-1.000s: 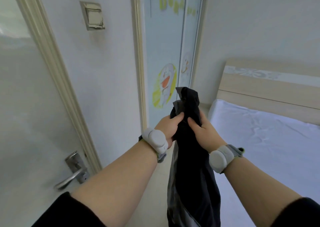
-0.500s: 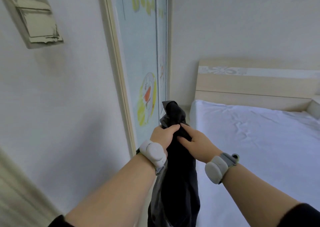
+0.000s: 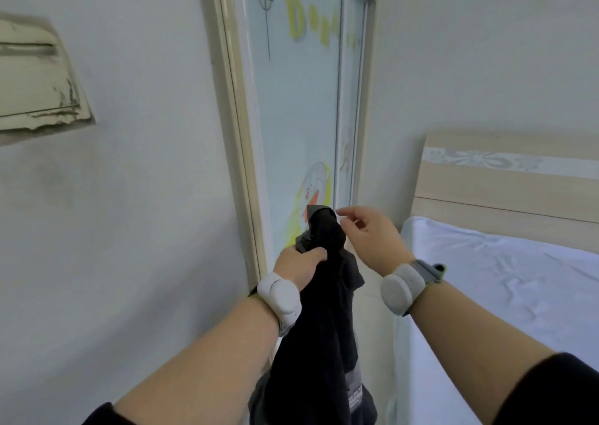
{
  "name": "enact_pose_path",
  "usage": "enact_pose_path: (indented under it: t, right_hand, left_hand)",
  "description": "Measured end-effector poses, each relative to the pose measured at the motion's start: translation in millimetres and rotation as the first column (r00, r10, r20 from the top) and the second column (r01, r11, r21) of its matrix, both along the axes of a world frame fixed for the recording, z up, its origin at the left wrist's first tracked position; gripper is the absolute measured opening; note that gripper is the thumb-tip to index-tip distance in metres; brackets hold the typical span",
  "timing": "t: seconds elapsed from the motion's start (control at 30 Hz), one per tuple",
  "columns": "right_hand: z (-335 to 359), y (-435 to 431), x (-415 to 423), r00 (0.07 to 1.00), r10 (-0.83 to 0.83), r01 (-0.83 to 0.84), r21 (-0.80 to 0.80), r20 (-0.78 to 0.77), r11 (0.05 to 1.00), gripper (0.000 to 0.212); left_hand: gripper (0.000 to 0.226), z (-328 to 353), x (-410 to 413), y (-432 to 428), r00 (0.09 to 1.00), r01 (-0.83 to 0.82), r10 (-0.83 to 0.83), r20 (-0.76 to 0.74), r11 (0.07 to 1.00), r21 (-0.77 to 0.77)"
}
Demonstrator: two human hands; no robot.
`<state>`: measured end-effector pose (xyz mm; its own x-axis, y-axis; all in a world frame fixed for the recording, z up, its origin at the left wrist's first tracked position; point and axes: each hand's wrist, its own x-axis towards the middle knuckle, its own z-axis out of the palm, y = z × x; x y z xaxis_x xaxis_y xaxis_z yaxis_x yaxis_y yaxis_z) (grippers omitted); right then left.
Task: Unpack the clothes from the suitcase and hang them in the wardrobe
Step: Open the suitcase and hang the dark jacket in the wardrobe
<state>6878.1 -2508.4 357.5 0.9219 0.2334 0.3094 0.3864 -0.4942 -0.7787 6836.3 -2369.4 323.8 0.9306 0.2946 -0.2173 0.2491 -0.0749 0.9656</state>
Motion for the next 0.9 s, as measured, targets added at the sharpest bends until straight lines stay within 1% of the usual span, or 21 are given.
enact_pose_path:
  t: [0.03,0.13,0.23,0.37,0.43,0.57,0.67,0.77,0.8,0.83,0.9]
  right_hand:
    - [6.4,12.8,25.0,1.0,0.024,-0.024,-0.013,0.015,1.0,0.025]
    - [14.1,34.8,50.4,0.997,0.076,-0.075,-0.08,0.016,0.994,0.033]
    - [18.7,56.7,87.7,0.989,0.142,-0.138,-0.128,0.026,0.982,0.036]
    - [20.7,75.2,132.2,0.986,0.163,-0.158,-0.156,0.019,0.975,0.036]
    - [20.3,77.8,145.5,0.986,0.167,-0.162,-0.164,0.016,0.973,0.036]
    - [25.7,82.3,177.4,0.983,0.182,-0.176,-0.15,0.028,0.973,0.035]
    - [31.6,91.2,202.9,0.975,0.212,-0.198,-0.16,0.073,0.967,0.034]
    - [37.7,105.8,226.7,0.943,0.318,-0.296,-0.19,0.098,0.936,0.038]
    - [40.0,113.7,234.6,0.921,0.374,-0.346,-0.212,0.112,0.914,0.041]
    - [41.2,117.9,236.3,0.908,0.4,-0.366,-0.223,0.129,0.903,0.044]
    - [46.0,131.8,244.8,0.85,0.513,-0.478,-0.231,0.122,0.847,0.052]
  left_hand:
    - [0.032,0.5,18.0,4.3,1.0,-0.021,0.021,0.009,1.0,-0.004]
    - [0.037,0.6,34.8,11.9,1.0,-0.008,0.008,0.005,1.0,0.018]
    - [0.039,-0.9,68.1,25.3,1.0,-0.029,0.029,0.005,0.999,-0.02]
    - [0.045,-2.2,112.2,44.1,0.999,-0.042,0.043,0.011,0.997,-0.068]
    - [0.042,-1.9,126.0,46.3,0.999,-0.038,0.039,0.011,0.997,-0.063]
    - [0.023,0.6,153.2,49.7,0.999,-0.035,0.038,0.035,0.998,-0.06]
    - [0.03,4.8,169.5,54.9,0.996,-0.064,0.067,0.053,0.997,-0.045]
    - [0.031,8.4,184.4,60.3,0.988,-0.14,0.141,0.065,0.99,-0.018]
    - [0.029,9.1,188.2,62.0,0.981,-0.177,0.178,0.076,0.984,-0.02]
    - [0.026,9.7,187.8,63.3,0.982,-0.171,0.172,0.073,0.985,-0.017]
    - [0.021,8.1,189.9,63.0,0.971,-0.23,0.23,0.07,0.973,-0.016]
